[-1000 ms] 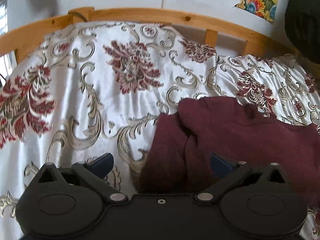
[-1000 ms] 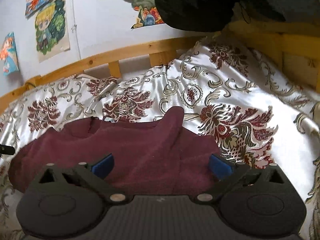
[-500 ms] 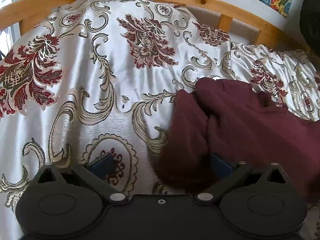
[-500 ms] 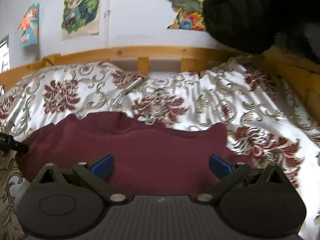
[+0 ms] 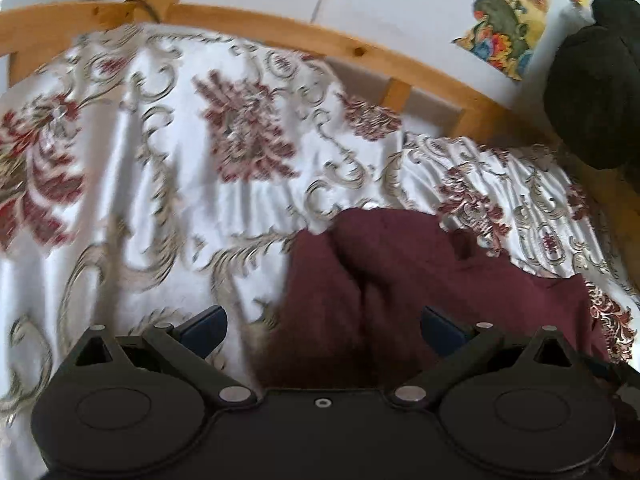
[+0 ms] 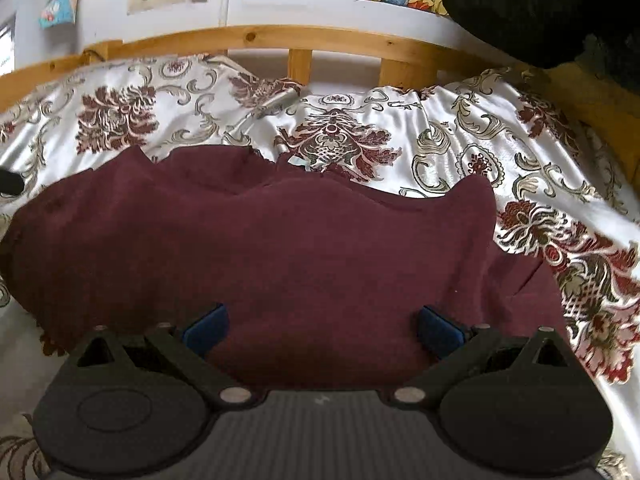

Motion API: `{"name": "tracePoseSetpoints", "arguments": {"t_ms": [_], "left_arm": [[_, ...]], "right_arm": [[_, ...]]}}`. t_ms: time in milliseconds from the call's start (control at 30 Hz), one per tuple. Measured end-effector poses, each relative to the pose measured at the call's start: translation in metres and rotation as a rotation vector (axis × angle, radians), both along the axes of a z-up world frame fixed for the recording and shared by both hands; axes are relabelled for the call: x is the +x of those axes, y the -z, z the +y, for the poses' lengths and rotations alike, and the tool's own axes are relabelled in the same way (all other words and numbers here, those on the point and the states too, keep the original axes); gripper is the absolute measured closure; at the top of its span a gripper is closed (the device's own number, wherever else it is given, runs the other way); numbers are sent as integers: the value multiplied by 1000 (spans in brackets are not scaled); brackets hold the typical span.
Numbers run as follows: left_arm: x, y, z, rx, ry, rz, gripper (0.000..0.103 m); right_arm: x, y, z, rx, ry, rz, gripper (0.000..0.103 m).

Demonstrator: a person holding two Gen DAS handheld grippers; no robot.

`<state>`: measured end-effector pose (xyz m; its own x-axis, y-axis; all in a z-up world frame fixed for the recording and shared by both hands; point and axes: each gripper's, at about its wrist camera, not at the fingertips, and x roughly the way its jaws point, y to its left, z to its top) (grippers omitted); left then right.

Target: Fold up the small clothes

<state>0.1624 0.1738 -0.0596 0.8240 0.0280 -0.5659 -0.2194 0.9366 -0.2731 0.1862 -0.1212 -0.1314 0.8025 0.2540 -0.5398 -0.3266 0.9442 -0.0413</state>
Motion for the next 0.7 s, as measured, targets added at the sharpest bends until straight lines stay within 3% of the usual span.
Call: {"name": "tracePoseSetpoints", "arguments": {"t_ms": [167,267,367,433,500,567,700], "left_arm": [[36,14,-7,12,95,89,1],[58,29,-4,-45,134,186,1],[67,38,2,-81,129,219,2],[70,34,0,-81,129,232,17],[71,29,-3,-98,135,251,51],[72,18,-10,-97,126,266,69],[71,-13,-37,-21,132,239,79]], "right_arm": [[2,2,-4,29,1,-1,0],[4,3,-5,40,1,4,0],[4,3,-5,41,3,6,0],[4,2,-4,39,2,9,0],[5,-1,-6,42,-4,21,0],[8,-7,-8,48,-19,41,0],[8,-28,-26,100,-18,46,0]]}}
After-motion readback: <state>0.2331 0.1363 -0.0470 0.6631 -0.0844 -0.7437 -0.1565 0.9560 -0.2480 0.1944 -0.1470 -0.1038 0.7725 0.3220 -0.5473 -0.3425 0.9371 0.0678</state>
